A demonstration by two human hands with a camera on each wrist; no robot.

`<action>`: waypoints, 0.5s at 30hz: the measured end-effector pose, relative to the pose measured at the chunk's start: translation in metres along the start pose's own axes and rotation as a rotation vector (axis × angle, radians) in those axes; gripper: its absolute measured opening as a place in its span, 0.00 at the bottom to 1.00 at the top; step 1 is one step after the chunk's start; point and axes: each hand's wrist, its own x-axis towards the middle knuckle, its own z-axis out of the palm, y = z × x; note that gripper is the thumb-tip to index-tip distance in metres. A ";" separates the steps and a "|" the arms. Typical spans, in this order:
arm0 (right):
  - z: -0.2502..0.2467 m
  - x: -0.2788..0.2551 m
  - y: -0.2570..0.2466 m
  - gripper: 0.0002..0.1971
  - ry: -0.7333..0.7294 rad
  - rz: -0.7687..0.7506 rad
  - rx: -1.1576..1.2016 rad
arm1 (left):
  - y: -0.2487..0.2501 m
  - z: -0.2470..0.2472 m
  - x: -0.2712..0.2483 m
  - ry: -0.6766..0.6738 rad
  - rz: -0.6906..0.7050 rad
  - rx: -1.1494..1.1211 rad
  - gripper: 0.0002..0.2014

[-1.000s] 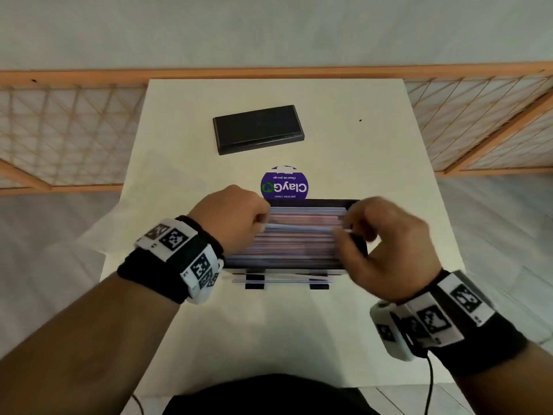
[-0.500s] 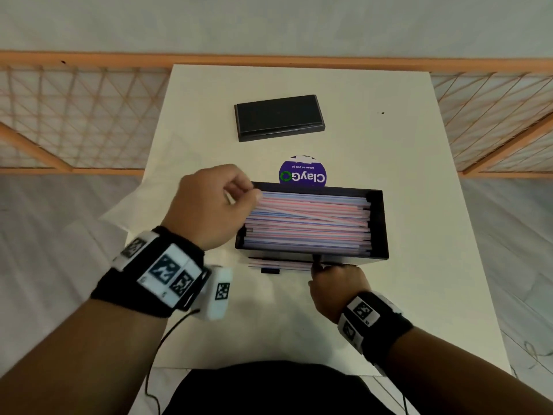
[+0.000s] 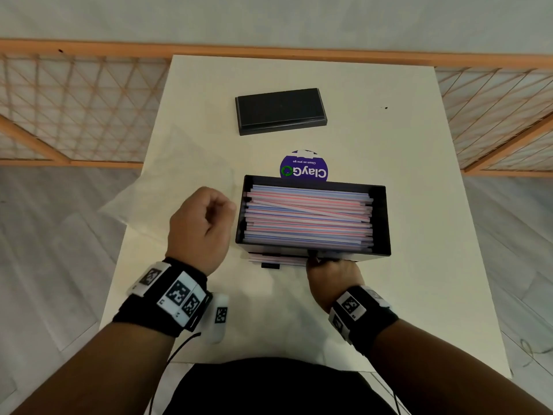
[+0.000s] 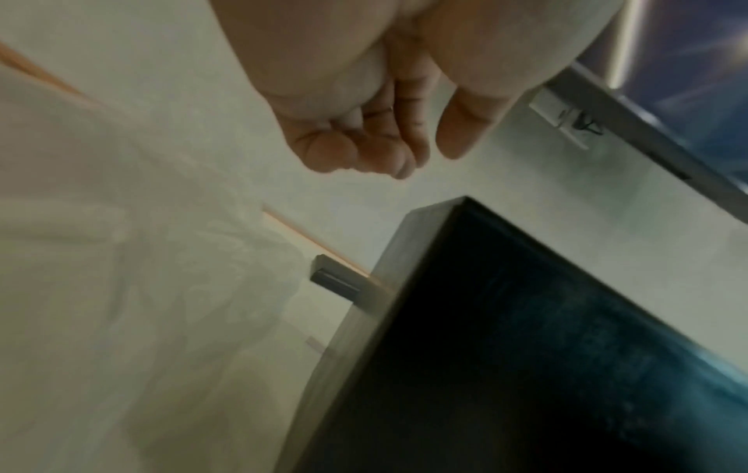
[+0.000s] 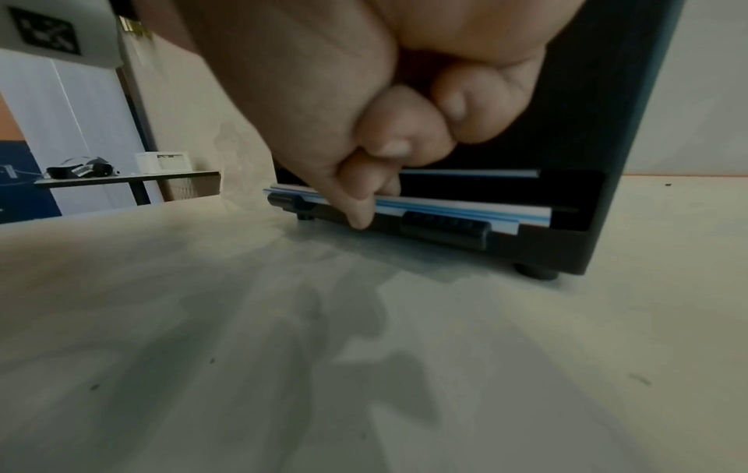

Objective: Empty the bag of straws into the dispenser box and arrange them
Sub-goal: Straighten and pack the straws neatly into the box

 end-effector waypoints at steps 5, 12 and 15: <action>-0.006 0.003 -0.001 0.12 -0.001 -0.049 0.058 | 0.012 0.013 0.007 -0.175 0.346 0.104 0.21; 0.002 0.006 -0.001 0.10 0.010 -0.032 0.055 | -0.006 0.039 -0.004 -0.401 0.261 0.058 0.31; -0.002 0.007 0.002 0.11 0.044 -0.070 0.046 | -0.009 0.041 -0.004 -0.384 0.262 0.029 0.30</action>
